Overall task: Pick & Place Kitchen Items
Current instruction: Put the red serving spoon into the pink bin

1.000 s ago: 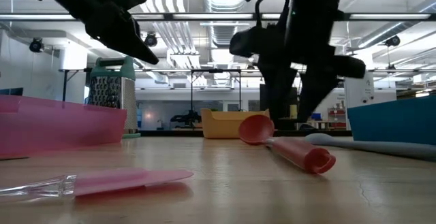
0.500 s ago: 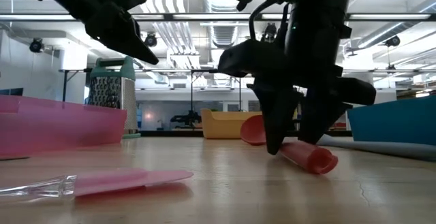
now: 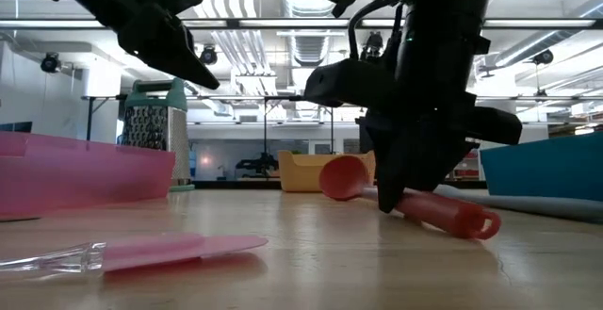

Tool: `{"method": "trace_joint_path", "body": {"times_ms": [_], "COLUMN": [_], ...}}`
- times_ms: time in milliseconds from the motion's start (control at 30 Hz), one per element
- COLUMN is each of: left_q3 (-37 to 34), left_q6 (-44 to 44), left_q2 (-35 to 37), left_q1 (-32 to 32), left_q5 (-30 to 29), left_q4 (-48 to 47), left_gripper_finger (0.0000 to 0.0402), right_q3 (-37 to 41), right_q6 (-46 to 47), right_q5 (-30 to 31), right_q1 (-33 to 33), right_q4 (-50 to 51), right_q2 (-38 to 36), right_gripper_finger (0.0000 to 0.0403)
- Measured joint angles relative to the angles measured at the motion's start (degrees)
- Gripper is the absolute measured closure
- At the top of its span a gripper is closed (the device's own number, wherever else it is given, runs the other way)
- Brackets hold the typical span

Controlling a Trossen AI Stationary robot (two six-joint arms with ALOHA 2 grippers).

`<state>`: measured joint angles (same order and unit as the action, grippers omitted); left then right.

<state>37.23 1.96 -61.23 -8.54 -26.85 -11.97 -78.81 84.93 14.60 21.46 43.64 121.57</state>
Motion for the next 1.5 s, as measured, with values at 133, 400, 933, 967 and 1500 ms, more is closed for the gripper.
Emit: {"method": "trace_joint_path", "body": {"times_ms": [133, 400, 933, 967, 1500], "left_q3": [0.0, -0.02, -0.18, -0.33, -6.61], "left_q6": [0.0, 0.0, -0.7, -0.55, -1.14], "left_q2": [0.0, 0.0, 4.17, 4.37, 12.41], "left_q1": [0.0, 0.0, -0.15, -0.17, -0.28], "left_q5": [-0.02, -0.02, 0.0, -0.02, -1.03], "left_q4": [-0.02, -0.02, -3.09, -3.3, 13.72], "left_gripper_finger": [0.0225, 0.0225, 0.0225, 0.0225, 0.0225], "right_q3": [0.33, 1.04, 1.68, 1.7, 2.56], "right_q6": [-1.22, 2.1, 4.76, 4.87, 1.34], "right_q5": [4.42, 16.56, 40.69, 40.89, 65.38], "right_q1": [1.45, 5.99, 14.08, 14.21, 15.55], "right_q4": [2.94, 10.77, 12.25, 12.55, 10.48], "right_q2": [-2.69, -11.63, -19.42, -19.38, -19.33], "right_gripper_finger": [0.0329, 0.036, 0.036, 0.036, 0.036]}}
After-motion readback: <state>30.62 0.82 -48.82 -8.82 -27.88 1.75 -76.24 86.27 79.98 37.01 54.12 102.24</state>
